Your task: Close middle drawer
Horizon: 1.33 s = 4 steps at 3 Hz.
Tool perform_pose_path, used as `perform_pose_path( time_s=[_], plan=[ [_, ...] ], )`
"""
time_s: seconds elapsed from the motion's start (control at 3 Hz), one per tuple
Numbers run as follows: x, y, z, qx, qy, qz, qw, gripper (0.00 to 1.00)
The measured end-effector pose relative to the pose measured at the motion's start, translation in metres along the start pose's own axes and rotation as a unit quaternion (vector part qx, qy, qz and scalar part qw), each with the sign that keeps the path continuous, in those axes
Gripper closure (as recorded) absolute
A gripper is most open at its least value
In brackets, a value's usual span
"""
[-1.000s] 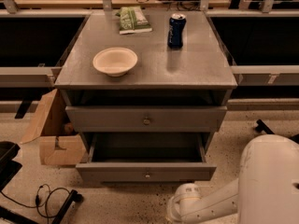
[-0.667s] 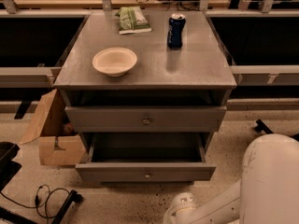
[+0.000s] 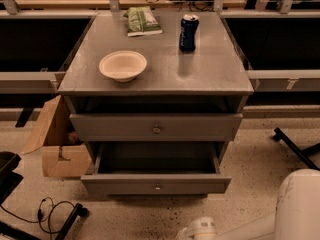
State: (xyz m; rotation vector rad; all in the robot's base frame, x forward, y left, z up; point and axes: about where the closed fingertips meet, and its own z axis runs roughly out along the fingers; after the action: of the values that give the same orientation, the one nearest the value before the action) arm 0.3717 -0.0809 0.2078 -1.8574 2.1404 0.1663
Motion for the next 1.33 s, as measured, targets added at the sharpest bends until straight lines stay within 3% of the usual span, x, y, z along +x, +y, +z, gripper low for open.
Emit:
perform_pose_path(
  time_s=[0.33,0.67,1.33],
  plan=[
    [0.013,-0.036,0.032,0.034,-0.025,0.000,0.9991,1.00],
    [0.011,-0.078,0.048,0.061,-0.041,-0.016,0.9972,1.00],
    [-0.025,-0.174,0.063,0.092,-0.078,-0.069,0.9903,1.00]
  ],
)
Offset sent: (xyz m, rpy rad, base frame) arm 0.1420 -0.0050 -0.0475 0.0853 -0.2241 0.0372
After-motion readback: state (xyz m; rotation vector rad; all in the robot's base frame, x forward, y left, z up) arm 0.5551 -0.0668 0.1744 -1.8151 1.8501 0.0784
